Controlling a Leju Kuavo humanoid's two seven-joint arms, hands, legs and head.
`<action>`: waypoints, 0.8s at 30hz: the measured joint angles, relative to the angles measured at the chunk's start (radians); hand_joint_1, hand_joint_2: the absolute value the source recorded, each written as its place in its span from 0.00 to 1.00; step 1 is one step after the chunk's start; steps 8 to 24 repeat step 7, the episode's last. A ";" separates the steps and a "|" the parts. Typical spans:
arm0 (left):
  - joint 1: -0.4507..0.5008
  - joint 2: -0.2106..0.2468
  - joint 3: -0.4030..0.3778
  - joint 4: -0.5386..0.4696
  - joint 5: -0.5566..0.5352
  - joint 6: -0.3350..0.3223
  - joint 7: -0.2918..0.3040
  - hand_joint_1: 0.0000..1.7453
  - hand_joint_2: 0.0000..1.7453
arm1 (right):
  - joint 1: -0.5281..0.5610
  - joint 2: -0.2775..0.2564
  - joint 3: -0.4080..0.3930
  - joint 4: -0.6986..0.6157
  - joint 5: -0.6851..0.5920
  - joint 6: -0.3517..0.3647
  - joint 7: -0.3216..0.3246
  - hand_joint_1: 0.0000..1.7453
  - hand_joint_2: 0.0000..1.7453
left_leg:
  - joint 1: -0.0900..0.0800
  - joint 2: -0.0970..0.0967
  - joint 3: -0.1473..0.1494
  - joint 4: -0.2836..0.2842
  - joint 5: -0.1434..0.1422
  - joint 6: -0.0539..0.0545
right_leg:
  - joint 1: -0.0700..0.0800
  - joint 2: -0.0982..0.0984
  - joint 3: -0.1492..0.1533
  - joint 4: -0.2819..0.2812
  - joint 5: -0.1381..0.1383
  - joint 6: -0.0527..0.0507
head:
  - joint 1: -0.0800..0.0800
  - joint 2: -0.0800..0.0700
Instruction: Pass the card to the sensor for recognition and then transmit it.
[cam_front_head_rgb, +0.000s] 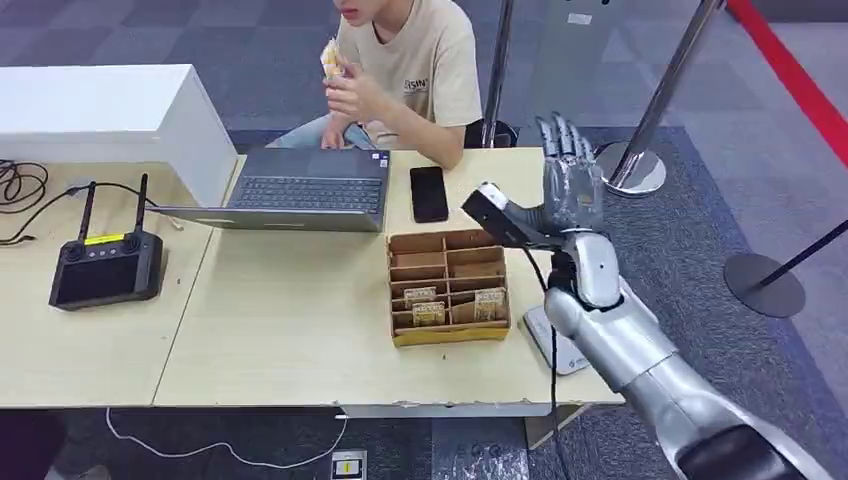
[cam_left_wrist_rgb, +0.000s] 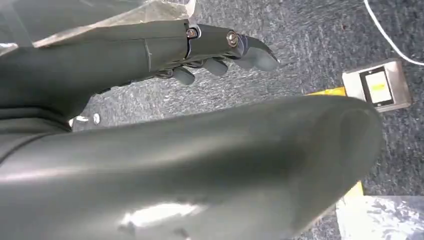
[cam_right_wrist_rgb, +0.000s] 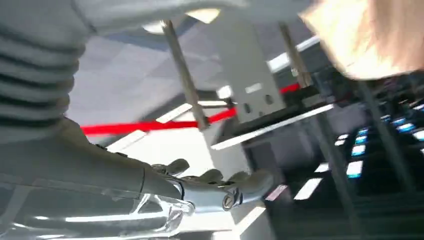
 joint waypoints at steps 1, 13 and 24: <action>0.002 0.000 0.000 0.001 0.005 0.003 -0.001 0.00 0.00 | 0.046 -0.017 -0.037 -0.052 -0.027 -0.009 -0.010 0.00 0.00 | 0.000 0.000 0.000 0.000 0.000 0.000 | 0.000 0.000 0.000 0.000 0.000 0.000 | 0.000 0.000; 0.007 0.000 0.003 0.003 0.025 0.023 -0.016 0.00 0.00 | 0.326 -0.036 -0.292 -0.306 -0.280 -0.017 -0.233 0.00 0.00 | 0.000 -0.001 0.000 0.000 -0.001 0.001 | 0.000 0.000 0.000 -0.001 0.000 0.000 | 0.000 0.000; 0.007 0.000 0.003 0.003 0.025 0.023 -0.016 0.00 0.00 | 0.326 -0.036 -0.292 -0.306 -0.280 -0.017 -0.233 0.00 0.00 | 0.000 -0.001 0.000 0.000 -0.001 0.001 | 0.000 0.000 0.000 -0.001 0.000 0.000 | 0.000 0.000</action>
